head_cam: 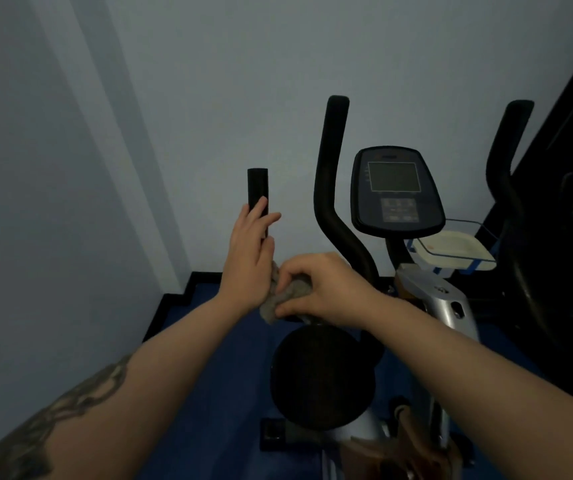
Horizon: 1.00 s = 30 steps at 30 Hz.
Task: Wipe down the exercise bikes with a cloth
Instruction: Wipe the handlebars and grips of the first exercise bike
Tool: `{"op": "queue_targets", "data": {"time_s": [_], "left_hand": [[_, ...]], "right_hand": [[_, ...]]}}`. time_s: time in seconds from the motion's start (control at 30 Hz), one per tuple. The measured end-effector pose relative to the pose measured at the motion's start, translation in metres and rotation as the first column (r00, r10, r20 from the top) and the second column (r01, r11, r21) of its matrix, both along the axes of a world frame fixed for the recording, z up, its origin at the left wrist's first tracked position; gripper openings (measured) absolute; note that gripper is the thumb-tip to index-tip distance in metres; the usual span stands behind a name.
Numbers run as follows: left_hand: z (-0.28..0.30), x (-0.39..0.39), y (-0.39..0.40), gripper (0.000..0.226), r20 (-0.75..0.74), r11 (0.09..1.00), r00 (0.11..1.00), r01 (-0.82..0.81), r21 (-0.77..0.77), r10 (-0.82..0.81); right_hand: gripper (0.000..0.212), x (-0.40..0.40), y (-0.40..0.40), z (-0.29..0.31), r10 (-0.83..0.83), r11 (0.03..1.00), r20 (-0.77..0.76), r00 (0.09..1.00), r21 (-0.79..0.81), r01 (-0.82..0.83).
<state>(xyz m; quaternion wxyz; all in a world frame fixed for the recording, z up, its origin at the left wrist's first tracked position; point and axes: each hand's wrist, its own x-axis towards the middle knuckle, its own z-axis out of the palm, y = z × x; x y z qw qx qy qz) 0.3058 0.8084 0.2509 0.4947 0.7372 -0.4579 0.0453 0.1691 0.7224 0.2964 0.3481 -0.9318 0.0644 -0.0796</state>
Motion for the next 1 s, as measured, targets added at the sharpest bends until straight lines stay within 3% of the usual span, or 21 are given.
{"op": "queue_targets", "data": {"time_s": [0.07,0.17,0.27,0.33,0.43,0.47,0.53,0.6,0.63,0.73,0.87,0.9,1.0], "left_hand": [[0.001,0.001,0.001,0.038,0.014,1.000,1.000,0.002,0.011,-0.002],[0.000,0.000,0.000,0.038,0.026,1.000,0.999,-0.019,0.009,0.019],[-0.001,-0.001,0.000,0.038,0.035,0.999,0.998,-0.044,0.005,0.044],[-0.001,-0.001,0.000,0.037,0.032,1.000,0.999,-0.027,-0.001,0.027],[0.001,0.000,0.002,0.035,0.009,1.000,1.000,0.010,-0.008,-0.010],[0.001,0.000,0.003,0.036,0.013,1.000,1.000,0.012,-0.004,-0.012],[0.001,0.000,0.004,0.038,0.032,1.000,0.999,0.017,0.016,-0.017],[0.002,0.000,0.004,0.040,0.041,0.999,0.999,0.014,0.030,-0.016],[0.001,0.000,0.004,0.040,0.041,0.999,0.999,0.007,0.035,-0.009],[0.001,-0.001,0.004,0.041,0.044,0.999,0.999,-0.004,0.036,0.002],[0.002,0.000,0.004,0.041,0.040,0.999,0.999,0.009,0.053,-0.011],[0.002,0.000,0.004,0.040,0.044,0.998,0.999,0.001,0.055,-0.003],[0.005,-0.002,0.003,0.041,0.082,0.995,0.996,-0.036,0.095,0.029]], "right_hand": [[0.024,-0.003,-0.004,0.005,0.018,0.998,-0.045,0.999,-0.052,-0.020],[0.025,-0.015,-0.021,0.016,0.035,0.954,-0.178,0.983,-0.288,-0.086],[0.025,-0.011,-0.020,0.018,-0.004,0.947,-0.169,0.986,-0.316,-0.050],[0.024,0.000,-0.007,0.011,-0.054,0.973,-0.090,0.994,-0.227,0.032],[0.025,0.005,0.005,0.001,-0.110,0.990,-0.029,0.994,0.087,0.112],[0.025,0.002,0.005,0.001,-0.091,0.992,-0.044,0.995,0.078,0.094],[0.023,-0.004,-0.001,0.007,-0.014,0.990,-0.124,0.992,-0.141,-0.004],[0.020,-0.005,-0.003,0.019,0.032,0.906,-0.217,0.976,-0.405,-0.120],[0.021,-0.003,-0.005,0.023,0.030,0.881,-0.247,0.969,-0.451,-0.142],[0.026,0.009,-0.003,0.024,-0.020,0.926,-0.239,0.971,-0.372,-0.072],[0.029,0.004,0.006,0.002,-0.092,0.996,-0.071,0.993,-0.023,0.091],[0.028,-0.003,0.006,-0.001,-0.083,0.996,-0.036,0.996,0.003,0.084],[0.024,-0.029,-0.004,0.011,-0.047,0.986,-0.037,0.998,-0.159,0.041]]}}
